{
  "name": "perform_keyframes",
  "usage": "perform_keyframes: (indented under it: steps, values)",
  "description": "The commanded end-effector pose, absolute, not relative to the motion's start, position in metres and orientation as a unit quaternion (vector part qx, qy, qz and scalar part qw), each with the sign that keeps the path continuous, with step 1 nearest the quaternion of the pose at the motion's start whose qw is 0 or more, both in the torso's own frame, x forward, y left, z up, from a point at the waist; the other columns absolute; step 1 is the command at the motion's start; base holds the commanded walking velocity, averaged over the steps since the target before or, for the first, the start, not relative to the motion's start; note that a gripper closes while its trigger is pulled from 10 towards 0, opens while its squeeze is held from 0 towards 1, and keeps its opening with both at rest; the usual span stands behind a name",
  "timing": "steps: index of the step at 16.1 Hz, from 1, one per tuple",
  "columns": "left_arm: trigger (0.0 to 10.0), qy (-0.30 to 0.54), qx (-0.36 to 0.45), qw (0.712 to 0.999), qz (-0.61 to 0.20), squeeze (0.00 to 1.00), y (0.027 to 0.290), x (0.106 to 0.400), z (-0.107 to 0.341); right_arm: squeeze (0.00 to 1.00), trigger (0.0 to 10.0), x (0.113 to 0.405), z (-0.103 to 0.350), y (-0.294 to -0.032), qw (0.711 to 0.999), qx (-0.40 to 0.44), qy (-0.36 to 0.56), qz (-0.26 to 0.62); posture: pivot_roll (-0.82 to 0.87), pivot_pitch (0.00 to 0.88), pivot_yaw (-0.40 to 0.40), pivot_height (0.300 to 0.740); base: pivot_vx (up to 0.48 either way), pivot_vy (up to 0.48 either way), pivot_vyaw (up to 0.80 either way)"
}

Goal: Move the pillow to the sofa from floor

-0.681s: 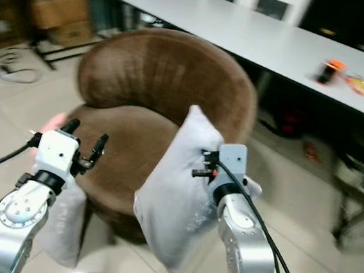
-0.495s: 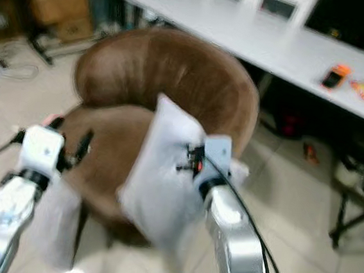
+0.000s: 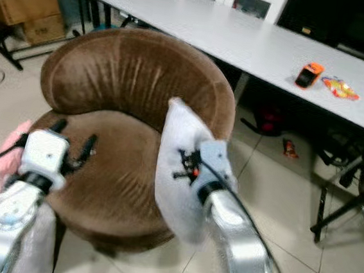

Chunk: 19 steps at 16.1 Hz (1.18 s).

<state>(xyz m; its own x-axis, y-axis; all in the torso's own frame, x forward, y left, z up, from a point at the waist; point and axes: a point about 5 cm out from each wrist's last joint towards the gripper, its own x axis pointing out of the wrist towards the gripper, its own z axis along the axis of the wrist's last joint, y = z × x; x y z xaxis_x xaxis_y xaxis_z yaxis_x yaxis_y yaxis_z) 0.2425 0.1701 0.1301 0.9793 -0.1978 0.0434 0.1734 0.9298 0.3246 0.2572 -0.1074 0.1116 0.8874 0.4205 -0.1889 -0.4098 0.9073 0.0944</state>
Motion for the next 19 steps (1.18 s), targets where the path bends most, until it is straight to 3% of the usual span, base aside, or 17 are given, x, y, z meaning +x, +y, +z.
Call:
perform_keyframes:
  steps: [1, 4, 16, 19]
  values:
    - [10.0, -0.034, 0.164, 0.981, -0.094, 0.00, 0.1715, 0.2391, 0.1289, 0.00, 10.0, 0.2544, 0.1245, -0.0971, 0.962, 0.035, 0.078, 0.260, 0.01, 0.000, -0.088, 0.740, 0.289, 0.000, 0.80]
    - [10.0, -0.035, 0.164, 0.981, -0.095, 0.01, 0.1717, 0.2381, 0.1296, 0.00, 10.0, 0.2506, 0.1259, -0.0931, 0.953, 0.037, 0.076, 0.290, 0.01, 0.000, -0.093, 0.740, 0.286, 0.000, 0.71]
    - [10.0, -0.035, 0.165, 0.982, -0.086, 0.01, 0.1766, 0.2344, 0.1307, 0.00, 10.0, 0.2532, 0.1294, -0.0896, 0.948, 0.057, 0.075, 0.304, 0.03, 0.000, -0.106, 0.740, 0.326, 0.000, 0.00]
    - [10.0, -0.024, 0.180, 0.976, -0.123, 0.01, 0.1756, 0.2337, 0.1283, 0.00, 10.0, 0.2477, 0.1254, -0.0896, 0.949, 0.063, 0.082, 0.296, 0.02, 0.000, -0.051, 0.740, 0.333, 0.000, 0.00]
